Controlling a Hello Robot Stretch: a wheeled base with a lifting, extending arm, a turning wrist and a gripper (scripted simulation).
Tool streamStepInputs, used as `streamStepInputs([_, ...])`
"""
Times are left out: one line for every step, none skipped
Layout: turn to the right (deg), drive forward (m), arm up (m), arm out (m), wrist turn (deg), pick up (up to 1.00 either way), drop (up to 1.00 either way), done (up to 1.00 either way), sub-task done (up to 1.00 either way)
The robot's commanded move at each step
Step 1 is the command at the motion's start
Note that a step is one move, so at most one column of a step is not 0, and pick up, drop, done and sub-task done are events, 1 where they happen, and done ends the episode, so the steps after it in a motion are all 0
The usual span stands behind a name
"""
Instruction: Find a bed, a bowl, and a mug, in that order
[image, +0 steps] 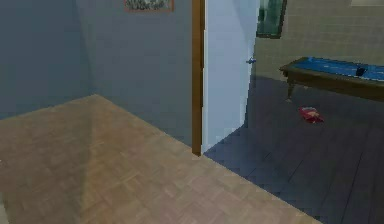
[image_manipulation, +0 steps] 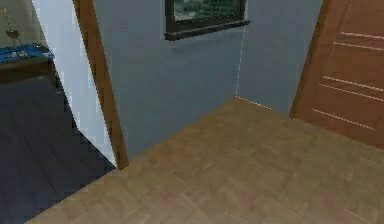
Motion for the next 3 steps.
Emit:
streamStepInputs([0.0,0.70,0.00,0.00,0.0,0.00,0.00,0.00,0.00])
streamStepInputs([-39.0,0.00,0.00,0.00,0.0,0.00,0.00,0.00,0.00])
streamStepInputs([0.0,0.65,0.00,0.00,0.0,0.00,0.00,0.00,0.00])
